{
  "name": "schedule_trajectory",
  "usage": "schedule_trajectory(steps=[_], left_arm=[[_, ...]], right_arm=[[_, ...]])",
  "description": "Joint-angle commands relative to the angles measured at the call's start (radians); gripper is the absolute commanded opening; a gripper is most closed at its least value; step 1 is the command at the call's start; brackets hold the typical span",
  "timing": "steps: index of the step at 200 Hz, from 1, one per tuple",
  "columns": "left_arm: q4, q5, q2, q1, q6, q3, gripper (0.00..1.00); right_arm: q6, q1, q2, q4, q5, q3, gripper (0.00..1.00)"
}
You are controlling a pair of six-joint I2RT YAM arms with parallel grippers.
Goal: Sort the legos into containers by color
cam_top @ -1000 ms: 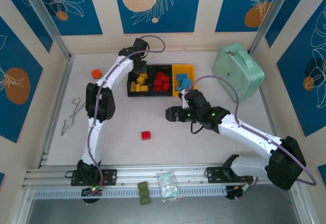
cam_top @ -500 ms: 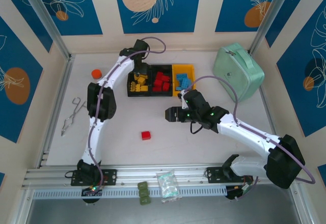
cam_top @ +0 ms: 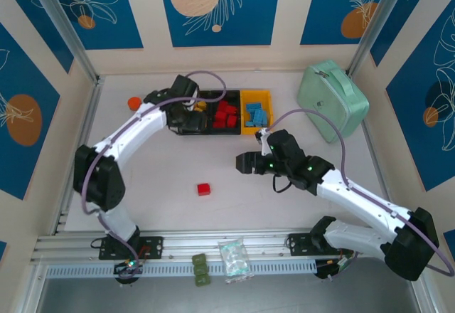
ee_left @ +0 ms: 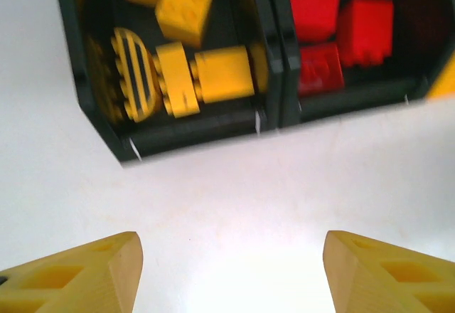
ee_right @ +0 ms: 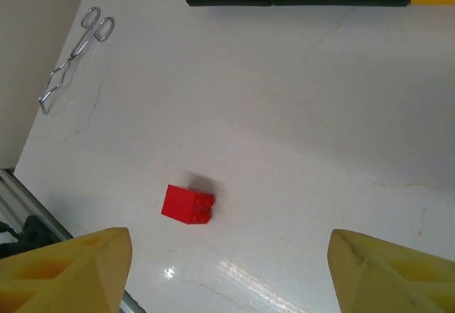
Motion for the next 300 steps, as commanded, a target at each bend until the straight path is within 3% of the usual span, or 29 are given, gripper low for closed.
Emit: schedule_trajectory(steps=[1, 35, 87, 148, 175, 226, 300], left_arm=[[0.019, 0.047, -0.081, -0.037, -0.090, -0.137, 0.68], [0.049, 0.062, -0.195, -0.136, -0.249, -0.340, 0.77], [0.098, 0.022, -0.221, -0.273, -0.465, -0.503, 0.78], [0.123, 0.037, -0.108, -0.329, -0.511, -0.506, 0.78], [0.128, 0.015, -0.050, -0.346, -0.511, -0.490, 0.73], [0.149, 0.032, -0.034, -0.350, -0.493, -0.495, 0.39], [0.088, -0.029, -0.085, -0.320, -0.403, -0.385, 0.38]], right_arm=[[-0.021, 0.008, -0.033, -0.058, 0.000, -0.029, 0.73], [-0.014, 0.017, -0.060, -0.060, 0.008, -0.057, 0.73], [0.008, 0.021, -0.084, -0.044, 0.009, -0.099, 0.73], [0.040, 0.019, -0.146, -0.044, 0.036, -0.170, 0.73], [0.051, 0.013, -0.150, -0.041, 0.035, -0.183, 0.73], [0.058, 0.009, -0.152, -0.036, 0.042, -0.188, 0.73], [0.053, 0.005, -0.144, -0.051, 0.053, -0.166, 0.73]])
